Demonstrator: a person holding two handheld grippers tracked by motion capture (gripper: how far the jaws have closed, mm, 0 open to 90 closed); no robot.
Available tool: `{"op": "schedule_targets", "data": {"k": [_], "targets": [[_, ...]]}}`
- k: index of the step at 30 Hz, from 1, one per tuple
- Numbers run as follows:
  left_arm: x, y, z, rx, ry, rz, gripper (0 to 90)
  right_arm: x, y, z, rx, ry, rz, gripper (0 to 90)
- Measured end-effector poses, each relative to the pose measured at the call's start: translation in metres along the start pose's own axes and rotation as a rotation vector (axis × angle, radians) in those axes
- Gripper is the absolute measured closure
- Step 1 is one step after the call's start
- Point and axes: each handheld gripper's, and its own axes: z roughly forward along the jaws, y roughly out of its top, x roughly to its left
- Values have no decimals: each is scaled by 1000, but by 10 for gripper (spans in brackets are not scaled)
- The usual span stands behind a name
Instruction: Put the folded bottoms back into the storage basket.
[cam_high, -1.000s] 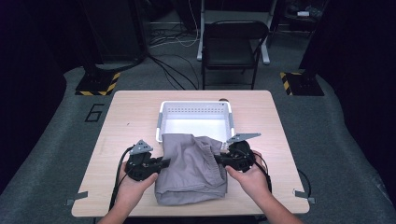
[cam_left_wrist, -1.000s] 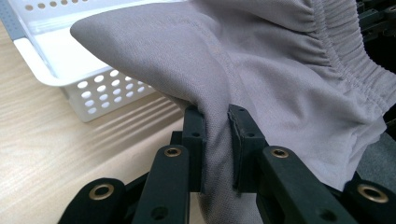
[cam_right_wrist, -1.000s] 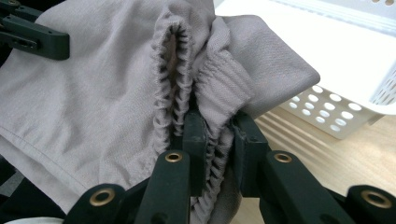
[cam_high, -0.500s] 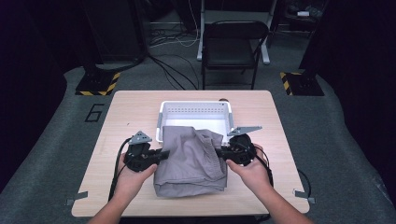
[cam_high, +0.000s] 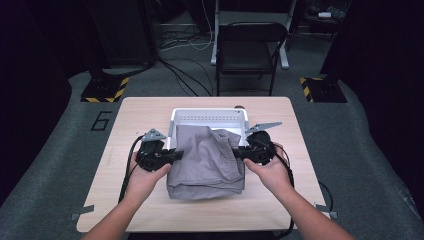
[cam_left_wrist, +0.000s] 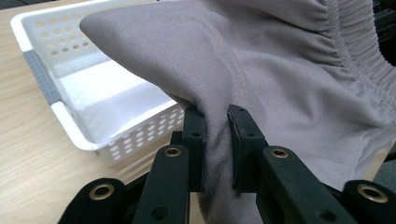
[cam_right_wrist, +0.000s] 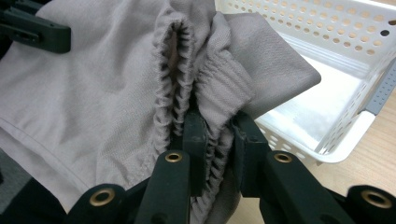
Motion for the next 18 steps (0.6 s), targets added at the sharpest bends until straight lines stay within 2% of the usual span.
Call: {"op": "schedule_targets", "data": {"k": [1,3,8,10,12,18], "targets": [[0,2,1,-1,0,-7,787,-1,2,0,5,0,13,775],[1,5,3,1,5,1,787,-4,5,0,4,-5,7,776],[6,16,6,4,2,-7,787,-8,15,-1,-3,-20,-3,776],[7,20,5,-1,0,-10,787,-8,19,-2,9,-23,20,775],[8,25,5,-4,3,-6,788,-11,24,-3,6,-26,7,775],[11,39,4,-9,16,0,788,-14,39,-7,15,-34,14,775]]}}
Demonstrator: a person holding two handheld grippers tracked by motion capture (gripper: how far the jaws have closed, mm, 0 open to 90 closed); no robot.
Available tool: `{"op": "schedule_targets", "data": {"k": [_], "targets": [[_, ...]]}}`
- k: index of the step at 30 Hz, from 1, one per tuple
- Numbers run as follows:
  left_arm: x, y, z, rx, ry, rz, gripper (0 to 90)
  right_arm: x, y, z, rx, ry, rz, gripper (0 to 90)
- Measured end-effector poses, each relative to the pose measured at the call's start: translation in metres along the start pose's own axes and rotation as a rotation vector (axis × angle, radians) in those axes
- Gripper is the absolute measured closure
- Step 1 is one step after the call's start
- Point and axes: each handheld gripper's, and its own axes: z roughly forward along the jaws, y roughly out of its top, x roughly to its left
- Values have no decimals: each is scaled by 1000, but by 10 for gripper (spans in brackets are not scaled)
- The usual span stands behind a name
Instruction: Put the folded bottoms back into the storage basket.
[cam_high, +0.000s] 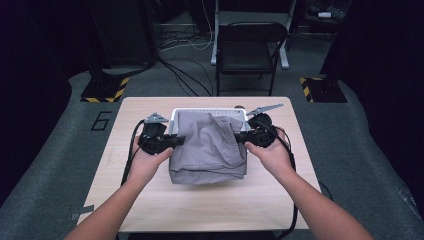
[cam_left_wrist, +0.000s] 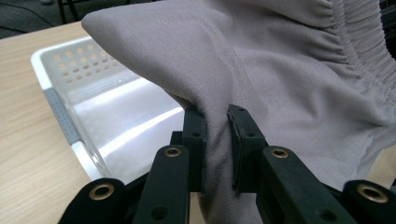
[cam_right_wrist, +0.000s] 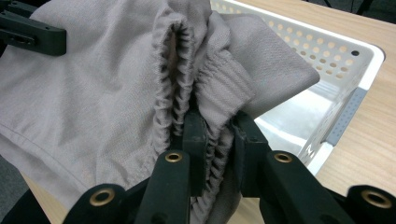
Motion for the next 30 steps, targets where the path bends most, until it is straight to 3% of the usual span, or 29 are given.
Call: {"op": "schedule_targets", "data": {"k": [15,30], "targets": [[17,24,24,10,42,-22,788,-21,30,18,18,-35,37,776],[22,27,39,13,48,-24,788,-33,33,30,19,-49,38,775]]}}
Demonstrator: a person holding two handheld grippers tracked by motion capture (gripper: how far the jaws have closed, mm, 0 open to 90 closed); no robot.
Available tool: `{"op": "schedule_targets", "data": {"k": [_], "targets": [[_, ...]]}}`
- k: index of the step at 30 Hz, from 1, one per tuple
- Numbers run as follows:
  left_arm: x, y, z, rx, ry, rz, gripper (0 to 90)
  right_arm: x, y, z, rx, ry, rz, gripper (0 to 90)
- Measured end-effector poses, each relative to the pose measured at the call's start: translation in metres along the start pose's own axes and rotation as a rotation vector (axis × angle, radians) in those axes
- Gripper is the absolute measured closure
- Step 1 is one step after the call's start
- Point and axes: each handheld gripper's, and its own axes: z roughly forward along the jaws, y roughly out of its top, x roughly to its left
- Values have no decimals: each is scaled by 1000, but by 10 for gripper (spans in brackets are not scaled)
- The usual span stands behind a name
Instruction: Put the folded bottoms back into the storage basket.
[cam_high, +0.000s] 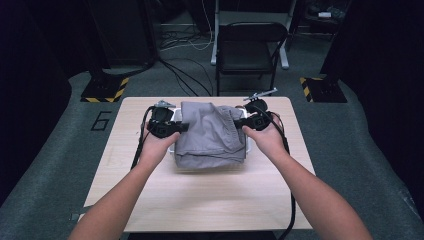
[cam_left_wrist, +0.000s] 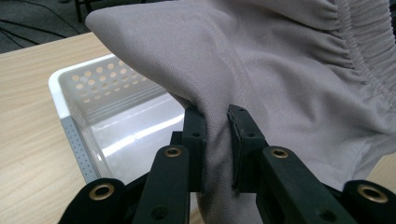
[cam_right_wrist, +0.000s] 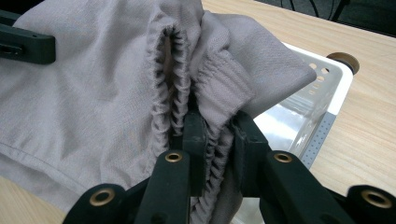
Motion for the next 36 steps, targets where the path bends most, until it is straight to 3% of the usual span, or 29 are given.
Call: {"op": "schedule_targets", "data": {"k": [11,21,28,33,36], "targets": [[-1,3,3,7,1,12,788,-2,0,-2,0,-3,-17,775],[6,5,7,17,8,4,788,-4,6,8,7,-1,-38,775],[9,11,8,15,3,3,788,3,24,5,42,-25,-112,775],[17,14,12,10,-2,-38,788,1,32,7,50,-17,-94,775],[19,14,18,14,2,-43,788,-4,31,13,50,-14,-76,775]]}}
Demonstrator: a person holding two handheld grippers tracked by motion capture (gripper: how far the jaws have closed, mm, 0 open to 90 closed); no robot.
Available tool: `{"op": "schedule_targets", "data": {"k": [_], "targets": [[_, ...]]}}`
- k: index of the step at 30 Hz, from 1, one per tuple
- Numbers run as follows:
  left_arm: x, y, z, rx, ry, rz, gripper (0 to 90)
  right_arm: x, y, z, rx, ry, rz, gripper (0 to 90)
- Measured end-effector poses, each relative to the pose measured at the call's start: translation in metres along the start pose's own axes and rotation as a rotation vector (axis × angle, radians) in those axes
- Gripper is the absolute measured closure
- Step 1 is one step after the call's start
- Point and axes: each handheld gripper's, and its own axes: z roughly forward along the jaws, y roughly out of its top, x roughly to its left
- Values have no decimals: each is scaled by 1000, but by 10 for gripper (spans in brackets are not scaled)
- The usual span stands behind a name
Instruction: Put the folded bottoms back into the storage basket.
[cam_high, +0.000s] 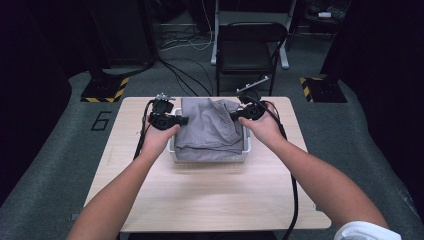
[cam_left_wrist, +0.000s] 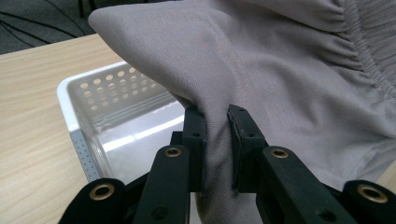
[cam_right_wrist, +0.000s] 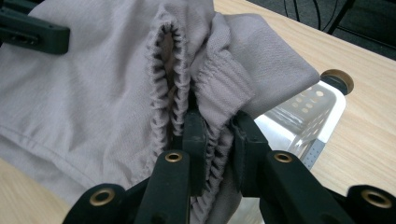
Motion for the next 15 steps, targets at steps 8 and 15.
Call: {"op": "schedule_targets", "data": {"k": [8,15], "targets": [[5,0,13,4,-4,-3,788,-18,-6,17,-10,6,87,775],[11,4,27,22,14,17,788,-26,-8,28,-11,-7,113,775]]}}
